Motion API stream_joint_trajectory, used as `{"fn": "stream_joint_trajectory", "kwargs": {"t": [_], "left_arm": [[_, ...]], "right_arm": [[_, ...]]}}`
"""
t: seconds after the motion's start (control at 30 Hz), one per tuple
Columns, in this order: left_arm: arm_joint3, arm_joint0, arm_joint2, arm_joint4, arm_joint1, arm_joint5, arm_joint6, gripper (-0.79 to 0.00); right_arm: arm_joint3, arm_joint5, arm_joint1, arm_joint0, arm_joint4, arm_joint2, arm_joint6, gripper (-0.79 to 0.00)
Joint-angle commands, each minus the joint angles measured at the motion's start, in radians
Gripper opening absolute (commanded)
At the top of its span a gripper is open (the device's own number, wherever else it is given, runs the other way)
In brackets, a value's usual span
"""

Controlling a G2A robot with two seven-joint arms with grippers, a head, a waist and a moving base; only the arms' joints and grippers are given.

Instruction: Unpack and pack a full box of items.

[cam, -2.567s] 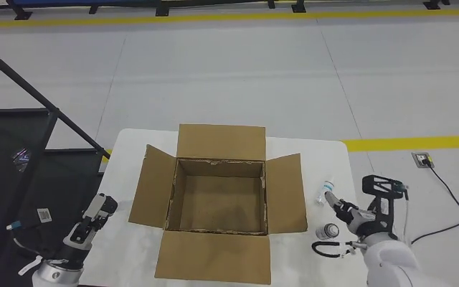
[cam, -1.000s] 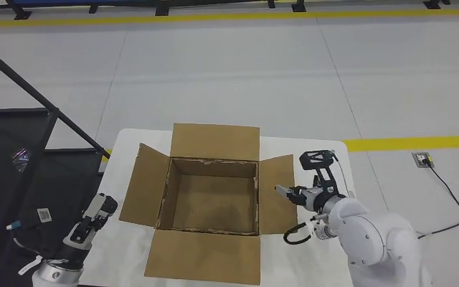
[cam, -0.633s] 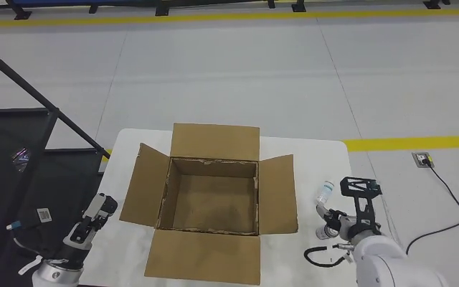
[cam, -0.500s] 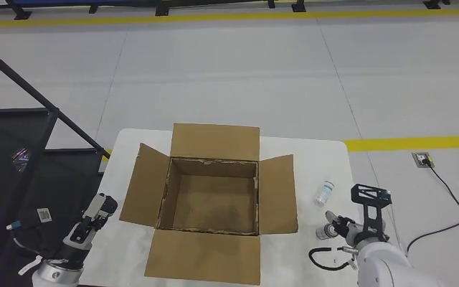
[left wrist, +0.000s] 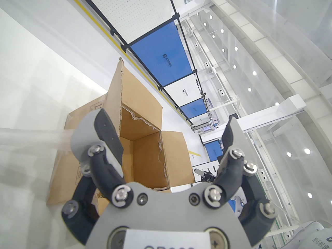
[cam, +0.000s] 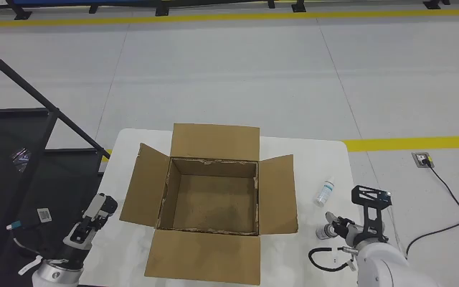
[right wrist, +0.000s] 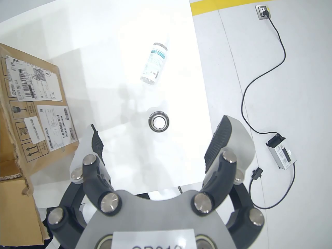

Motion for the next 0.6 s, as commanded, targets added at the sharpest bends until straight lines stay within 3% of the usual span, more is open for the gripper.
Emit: {"fn": "stream_joint_trajectory", "kwargs": {"t": [0.0,0.3,0.57], "left_arm": [[0.000,0.000,0.000,0.000,0.000,0.000,0.000,0.000],[0.000,0.000,0.000,0.000,0.000,0.000,0.000,0.000],[0.000,0.000,0.000,0.000,0.000,0.000,0.000,0.000]], "right_arm": [[0.056,-0.003,-0.002,0.013,0.037,0.018,-0.002,0.000],[0.298,-0.093,0.000,0.086,0.215,0.109,0.022,0.000],[0.412,-0.119,0.001,0.132,0.235,0.089,0.019,0.000]]}}
